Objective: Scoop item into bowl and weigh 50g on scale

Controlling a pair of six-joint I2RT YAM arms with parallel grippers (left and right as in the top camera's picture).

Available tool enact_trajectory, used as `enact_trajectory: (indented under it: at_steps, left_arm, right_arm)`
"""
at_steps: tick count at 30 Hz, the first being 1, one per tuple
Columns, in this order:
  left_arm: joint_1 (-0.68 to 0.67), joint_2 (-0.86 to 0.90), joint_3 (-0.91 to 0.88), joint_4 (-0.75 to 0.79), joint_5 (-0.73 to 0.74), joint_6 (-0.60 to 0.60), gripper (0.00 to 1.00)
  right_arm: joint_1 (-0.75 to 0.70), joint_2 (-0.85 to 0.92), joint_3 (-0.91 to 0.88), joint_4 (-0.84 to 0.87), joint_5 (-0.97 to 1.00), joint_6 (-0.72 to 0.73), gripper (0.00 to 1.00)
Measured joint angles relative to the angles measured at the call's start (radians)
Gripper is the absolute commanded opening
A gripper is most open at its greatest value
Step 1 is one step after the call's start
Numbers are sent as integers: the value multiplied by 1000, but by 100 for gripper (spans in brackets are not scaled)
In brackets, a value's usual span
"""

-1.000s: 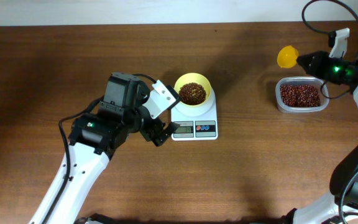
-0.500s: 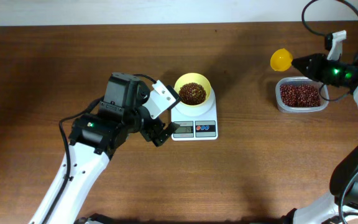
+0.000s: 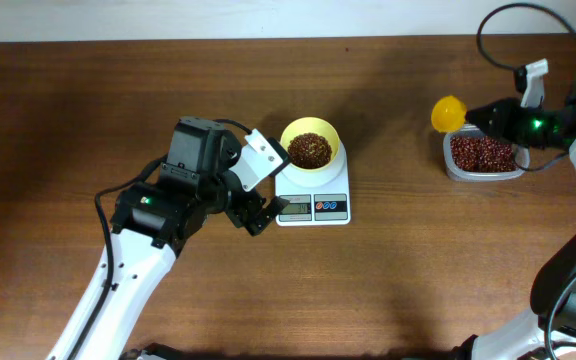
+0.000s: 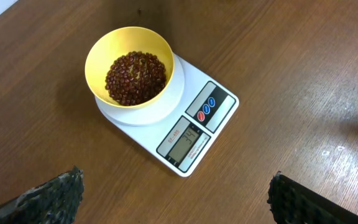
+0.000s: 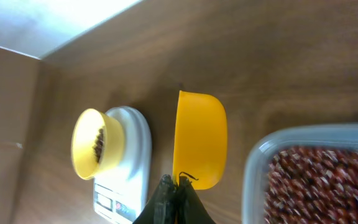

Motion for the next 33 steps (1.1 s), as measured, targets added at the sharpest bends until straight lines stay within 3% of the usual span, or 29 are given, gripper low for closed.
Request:
enact_trajectory:
  at_steps: [9,16,26,33]
  left_arm:
    - [0,0,-1,-1,0,0,99]
    - [0,0,-1,0,0,0,99]
    - [0,0,-1,0,0,0,99]
    - [0,0,-1,0,0,0,99]
  right_arm:
    - [-81,-121,3,-115,135,-126,4]
    - [-81,-126,3,-107,536,-141,4]
    - [69,-44,-6,-97,670,-119,4]
    - [76,-41,-87,-69,692,-87,4]
